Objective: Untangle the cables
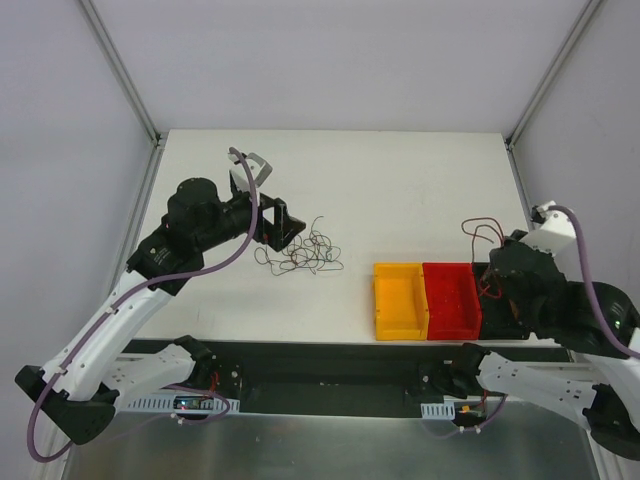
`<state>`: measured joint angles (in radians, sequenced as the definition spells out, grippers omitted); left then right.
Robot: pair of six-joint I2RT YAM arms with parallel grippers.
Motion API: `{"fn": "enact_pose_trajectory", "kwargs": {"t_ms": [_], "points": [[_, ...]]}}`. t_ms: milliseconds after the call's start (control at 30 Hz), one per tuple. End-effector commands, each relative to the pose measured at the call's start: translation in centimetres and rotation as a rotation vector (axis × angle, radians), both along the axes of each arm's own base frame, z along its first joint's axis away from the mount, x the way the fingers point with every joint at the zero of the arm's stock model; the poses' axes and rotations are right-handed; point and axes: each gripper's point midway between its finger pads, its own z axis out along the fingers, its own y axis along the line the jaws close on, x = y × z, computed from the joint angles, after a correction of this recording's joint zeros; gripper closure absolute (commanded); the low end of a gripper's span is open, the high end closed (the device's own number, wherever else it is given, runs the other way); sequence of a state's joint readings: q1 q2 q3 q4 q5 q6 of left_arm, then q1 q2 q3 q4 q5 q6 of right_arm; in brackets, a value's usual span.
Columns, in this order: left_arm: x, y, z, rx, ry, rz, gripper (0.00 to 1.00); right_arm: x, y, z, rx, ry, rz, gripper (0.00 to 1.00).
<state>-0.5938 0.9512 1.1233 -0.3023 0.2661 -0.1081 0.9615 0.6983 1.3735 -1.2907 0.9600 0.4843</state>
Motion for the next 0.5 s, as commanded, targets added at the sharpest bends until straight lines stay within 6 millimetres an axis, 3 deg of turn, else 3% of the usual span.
{"fn": "enact_pose_trajectory", "kwargs": {"t_ms": [0, 167, 333, 467], "points": [[0.5, 0.5, 2.5, -0.037, -0.118, 0.021, 0.07, -2.3, -3.0, -4.0, -0.179, 0.198, -0.095, 1.00], [0.4, 0.4, 2.3, -0.041, -0.114, 0.013, 0.07, -3.1, -2.8, -5.5, -0.157, 0.257, -0.095, 1.00], [0.1, 0.1, 2.2, -0.050, -0.106, -0.003, 0.07, -4.3, -2.1, -8.5, -0.121, 0.360, -0.092, 1.00], [0.0, -0.2, 2.1, -0.057, -0.095, -0.015, 0.07, -5.7, -2.6, -9.3, -0.109, 0.419, -0.086, 1.00]]}}
